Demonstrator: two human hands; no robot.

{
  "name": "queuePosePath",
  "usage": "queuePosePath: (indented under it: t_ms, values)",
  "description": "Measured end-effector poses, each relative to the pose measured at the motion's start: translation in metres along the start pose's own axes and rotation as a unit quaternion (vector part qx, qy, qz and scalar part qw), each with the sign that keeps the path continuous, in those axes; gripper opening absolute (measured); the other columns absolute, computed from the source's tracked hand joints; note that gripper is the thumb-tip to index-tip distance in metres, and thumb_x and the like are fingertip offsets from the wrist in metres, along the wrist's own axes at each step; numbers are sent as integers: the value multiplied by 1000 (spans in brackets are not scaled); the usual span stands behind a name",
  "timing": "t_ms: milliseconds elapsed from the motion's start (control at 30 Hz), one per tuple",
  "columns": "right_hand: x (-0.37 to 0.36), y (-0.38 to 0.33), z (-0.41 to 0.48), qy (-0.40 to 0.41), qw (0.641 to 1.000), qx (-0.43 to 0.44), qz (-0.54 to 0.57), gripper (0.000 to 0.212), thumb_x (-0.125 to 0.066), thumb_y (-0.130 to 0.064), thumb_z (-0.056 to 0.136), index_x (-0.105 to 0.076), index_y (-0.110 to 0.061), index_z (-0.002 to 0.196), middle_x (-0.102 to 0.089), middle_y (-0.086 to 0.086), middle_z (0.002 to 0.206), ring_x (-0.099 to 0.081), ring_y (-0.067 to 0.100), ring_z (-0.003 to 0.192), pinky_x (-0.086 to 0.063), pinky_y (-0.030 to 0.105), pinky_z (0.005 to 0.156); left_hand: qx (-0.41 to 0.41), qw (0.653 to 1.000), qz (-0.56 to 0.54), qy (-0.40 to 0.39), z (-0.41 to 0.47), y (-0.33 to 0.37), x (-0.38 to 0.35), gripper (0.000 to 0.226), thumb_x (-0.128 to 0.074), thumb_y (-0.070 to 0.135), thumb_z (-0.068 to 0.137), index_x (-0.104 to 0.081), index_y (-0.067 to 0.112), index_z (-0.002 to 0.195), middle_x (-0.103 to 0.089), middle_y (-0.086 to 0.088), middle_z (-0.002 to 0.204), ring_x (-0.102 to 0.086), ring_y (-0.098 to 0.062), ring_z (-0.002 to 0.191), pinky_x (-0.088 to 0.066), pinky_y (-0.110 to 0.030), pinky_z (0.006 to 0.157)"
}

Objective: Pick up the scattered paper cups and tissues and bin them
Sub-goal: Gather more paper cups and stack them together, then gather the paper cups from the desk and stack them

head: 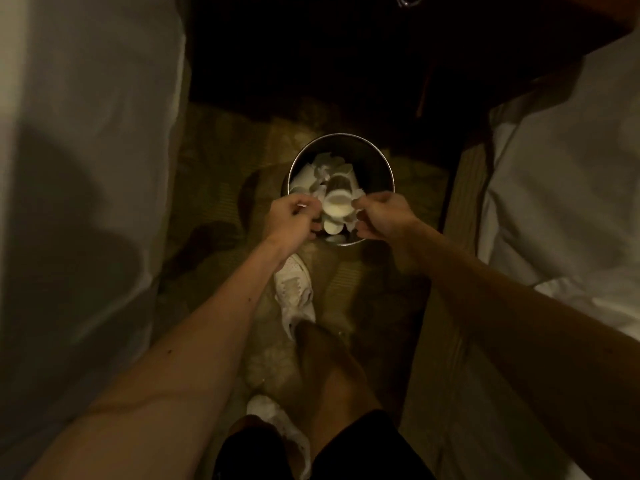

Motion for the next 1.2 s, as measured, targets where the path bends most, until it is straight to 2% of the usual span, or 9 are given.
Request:
queuePosePath:
  t_ms: [100, 200, 400, 567, 667, 867, 967, 1100, 1200]
  values:
    - [3, -36, -56, -3, 988, 111, -109, 27, -64, -25, 91, -60, -12, 114, -65, 2, 96, -65, 14, 77, -59, 30, 67, -68, 995, 45, 63, -44, 34, 29, 23, -64, 31, 94, -65, 18, 76, -64, 6, 71, -59, -5, 67, -52, -31, 66]
    - [-6, -93, -157, -10, 945, 255, -204, 16, -65, -24, 90, -62, -15, 103, -64, -5, 82, -63, 10, 73, -56, 30, 69, -158, 978, 85, 110, -115, 100, 66, 31, -66, 27, 90, -56, 19, 62, -53, 10, 57, -46, 1, 52, -42, -26, 59]
    - [-47, -165, -443, -71, 812, 490, -309, 18, -67, -28, 88, -59, -25, 103, -62, -7, 93, -61, 8, 83, -54, 26, 72, -357, 894, 232, 137, -381, 236, 142, 29, -63, 29, 84, -50, 28, 58, -48, 15, 52, -43, 2, 52, -33, -15, 54]
    - [-87, -146, -681, -142, 716, 611, -306, 21, -66, -36, 88, -59, -27, 106, -62, -10, 93, -62, 7, 81, -55, 24, 68, -405, 825, 312, 243, -651, 258, 228, 20, -66, 33, 85, -59, 21, 71, -52, 4, 61, -43, -6, 55, -35, -23, 55]
    - [-138, -118, -822, -229, 619, 686, -306, 18, -66, -32, 89, -59, -24, 103, -63, -8, 91, -62, 9, 81, -54, 26, 67, -401, 791, 290, 359, -825, 230, 289, 25, -64, 34, 85, -57, 15, 70, -48, 2, 59, -41, -6, 55, -35, -25, 54]
    - [-238, -12, -1051, -397, 362, 776, -330, 13, -64, -32, 90, -57, -26, 99, -61, -13, 85, -59, 9, 76, -53, 27, 65, -272, 713, 260, 591, -1093, 98, 332, 38, -59, 45, 80, -53, 13, 62, -48, -6, 57, -41, -12, 52, -38, -33, 54]
    - [-272, 70, -1126, -491, 246, 767, -333, 13, -65, -30, 89, -55, -29, 98, -59, -15, 84, -58, 9, 76, -54, 30, 66, -199, 669, 205, 686, -1186, 15, 304, 30, -67, 35, 86, -60, 16, 64, -57, -2, 58, -53, -19, 56, -43, -32, 57]
    - [-285, 205, -1193, -624, 96, 698, -338, 16, -62, -35, 90, -58, -27, 104, -59, -15, 87, -58, 9, 78, -54, 35, 65, -86, 578, 92, 806, -1286, -96, 214, 23, -67, 33, 84, -63, 21, 65, -61, 3, 62, -56, -10, 57, -41, -23, 54]
    - [-268, 305, -1223, -703, -9, 626, -338, 21, -60, -39, 90, -56, -34, 111, -59, -20, 96, -60, 3, 87, -54, 24, 68, -12, 503, -5, 864, -1335, -164, 133, 22, -71, 45, 84, -68, 27, 72, -64, 9, 63, -57, -3, 56, -41, -21, 55]
Point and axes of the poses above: each hand's wrist, its own z-axis towards the middle knuckle, its own x-axis out of the back of the hand, y = z × x, the point moved 10 cm from there along z, towards the middle knuckle
